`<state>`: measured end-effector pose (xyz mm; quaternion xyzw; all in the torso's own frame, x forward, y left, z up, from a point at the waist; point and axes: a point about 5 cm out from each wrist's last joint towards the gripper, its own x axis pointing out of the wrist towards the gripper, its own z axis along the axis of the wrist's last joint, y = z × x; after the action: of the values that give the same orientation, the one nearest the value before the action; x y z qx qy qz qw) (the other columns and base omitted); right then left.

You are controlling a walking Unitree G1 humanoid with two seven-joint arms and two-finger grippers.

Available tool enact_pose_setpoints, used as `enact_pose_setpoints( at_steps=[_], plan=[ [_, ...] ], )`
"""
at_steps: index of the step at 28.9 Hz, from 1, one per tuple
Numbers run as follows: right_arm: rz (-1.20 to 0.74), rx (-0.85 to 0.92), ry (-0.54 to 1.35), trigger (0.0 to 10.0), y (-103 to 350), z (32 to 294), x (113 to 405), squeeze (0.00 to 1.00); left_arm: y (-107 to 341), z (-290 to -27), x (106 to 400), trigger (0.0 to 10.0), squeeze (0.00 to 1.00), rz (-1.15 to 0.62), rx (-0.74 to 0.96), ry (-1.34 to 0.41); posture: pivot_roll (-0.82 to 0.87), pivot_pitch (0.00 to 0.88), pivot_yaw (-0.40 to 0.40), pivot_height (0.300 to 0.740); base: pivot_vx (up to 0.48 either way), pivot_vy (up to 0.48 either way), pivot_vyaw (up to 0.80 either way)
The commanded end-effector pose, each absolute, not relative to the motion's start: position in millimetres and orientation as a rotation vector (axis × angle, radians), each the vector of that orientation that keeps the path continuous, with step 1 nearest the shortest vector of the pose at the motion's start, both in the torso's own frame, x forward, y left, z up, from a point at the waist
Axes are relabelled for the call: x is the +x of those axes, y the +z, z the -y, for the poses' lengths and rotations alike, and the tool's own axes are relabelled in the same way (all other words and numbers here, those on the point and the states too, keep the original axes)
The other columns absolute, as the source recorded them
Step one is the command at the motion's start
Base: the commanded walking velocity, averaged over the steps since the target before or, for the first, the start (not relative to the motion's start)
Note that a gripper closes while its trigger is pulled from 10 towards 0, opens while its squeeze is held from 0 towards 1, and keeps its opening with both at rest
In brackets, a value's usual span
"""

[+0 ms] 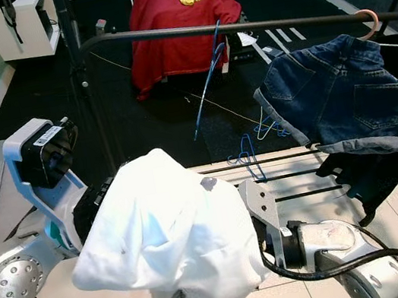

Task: Hang hanger

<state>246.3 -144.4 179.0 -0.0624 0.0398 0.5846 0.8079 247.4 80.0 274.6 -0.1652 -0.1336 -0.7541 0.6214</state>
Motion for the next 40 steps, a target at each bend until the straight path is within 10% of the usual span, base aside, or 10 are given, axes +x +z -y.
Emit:
enact_pose_setpoints(
  at_steps=[1,14,21,28,38,39,40],
  plan=[
    [-0.079,-0.126,1.242,0.0,178,145,247,0.0,278,-79,243,10.0,0.0,0.333,-0.372,-1.75,-0.16,0.115,0.023,0.74,0.0,0.0,0.0],
    [-0.067,-0.183,1.105,0.0,173,157,259,0.0,276,-79,246,10.0,0.0,0.329,-0.37,-1.734,-0.17,0.11,0.024,0.74,0.0,0.0,0.0],
    [0.076,-0.296,0.593,0.0,192,206,299,0.0,263,-87,255,10.0,0.0,0.288,-0.3,-1.627,-0.17,0.114,0.026,0.74,0.0,0.0,0.0],
    [0.18,-0.228,0.559,0.0,204,203,300,0.0,257,-88,253,10.0,0.0,0.261,-0.292,-1.622,-0.17,0.121,0.025,0.74,0.0,0.0,0.0],
    [0.332,-0.297,0.349,0.0,227,210,313,0.0,218,-79,247,10.0,0.0,0.125,0.057,-1.644,-0.17,0.123,0.027,0.74,0.0,0.0,0.0],
    [0.361,-0.293,0.311,0.5,231,208,315,0.0,210,-79,249,10.0,1.0,0.105,0.114,-1.64,-0.17,0.122,0.029,0.74,0.0,0.0,0.0],
    [0.381,-0.276,0.281,2.8,234,207,316,0.0,206,-79,250,10.0,1.0,0.095,0.161,-1.637,-0.17,0.122,0.029,0.74,0.0,0.0,0.0]
  ],
)
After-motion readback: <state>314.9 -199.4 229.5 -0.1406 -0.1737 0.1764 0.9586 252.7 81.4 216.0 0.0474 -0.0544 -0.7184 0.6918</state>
